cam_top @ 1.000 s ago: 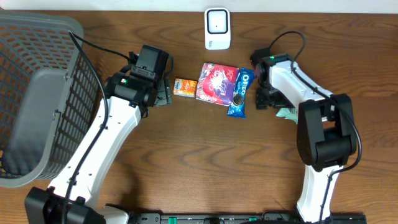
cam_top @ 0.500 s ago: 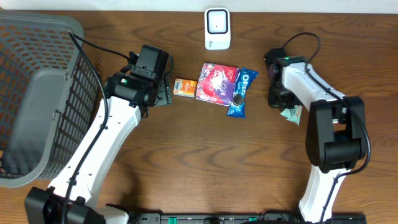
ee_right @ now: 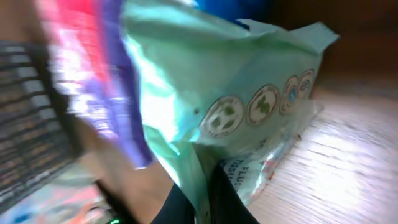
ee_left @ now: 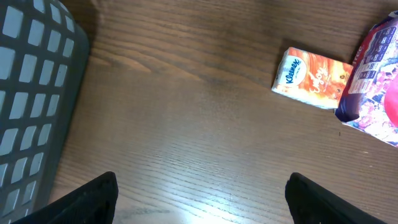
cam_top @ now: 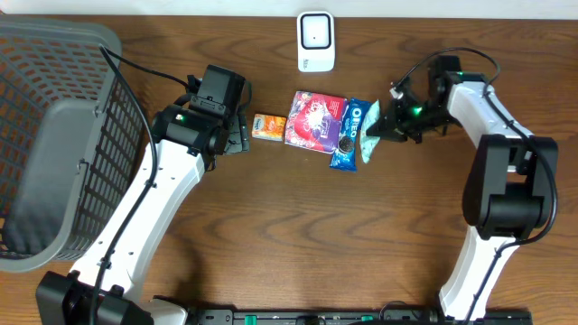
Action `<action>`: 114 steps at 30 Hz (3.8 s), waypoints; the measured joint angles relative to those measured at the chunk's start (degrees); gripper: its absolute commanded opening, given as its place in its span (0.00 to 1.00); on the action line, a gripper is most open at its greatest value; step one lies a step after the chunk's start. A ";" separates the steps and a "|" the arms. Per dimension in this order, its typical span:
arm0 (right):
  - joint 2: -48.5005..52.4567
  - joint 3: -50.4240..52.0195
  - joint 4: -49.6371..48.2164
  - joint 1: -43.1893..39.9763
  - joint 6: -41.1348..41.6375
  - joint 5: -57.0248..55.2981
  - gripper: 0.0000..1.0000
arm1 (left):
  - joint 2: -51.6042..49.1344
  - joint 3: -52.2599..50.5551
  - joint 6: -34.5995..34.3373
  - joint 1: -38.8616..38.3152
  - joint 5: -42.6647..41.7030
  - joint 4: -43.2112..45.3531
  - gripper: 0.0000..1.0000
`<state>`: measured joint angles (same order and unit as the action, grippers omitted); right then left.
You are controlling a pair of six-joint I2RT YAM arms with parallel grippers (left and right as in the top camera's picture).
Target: Scan the item barcode
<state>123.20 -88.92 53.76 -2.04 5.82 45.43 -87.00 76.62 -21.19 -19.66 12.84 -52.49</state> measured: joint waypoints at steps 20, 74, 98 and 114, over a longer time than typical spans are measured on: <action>0.09 14.29 -7.98 -11.19 0.48 13.46 0.28 | 0.00 0.00 0.00 0.00 0.02 -0.02 0.86; -0.13 -13.75 11.80 -1.14 5.90 -41.42 0.07 | 0.00 0.00 -0.02 0.02 0.02 -0.02 0.86; -3.13 3.61 -10.73 -0.70 2.56 -44.81 0.01 | 0.00 0.00 0.00 0.00 0.02 -0.02 0.86; -0.33 -10.01 5.07 0.46 2.34 -51.30 0.20 | 0.00 0.00 -0.02 0.00 0.02 0.00 0.86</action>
<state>122.87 -98.94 58.83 -1.58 8.16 -5.87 -87.00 76.62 -21.21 -19.66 12.86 -52.49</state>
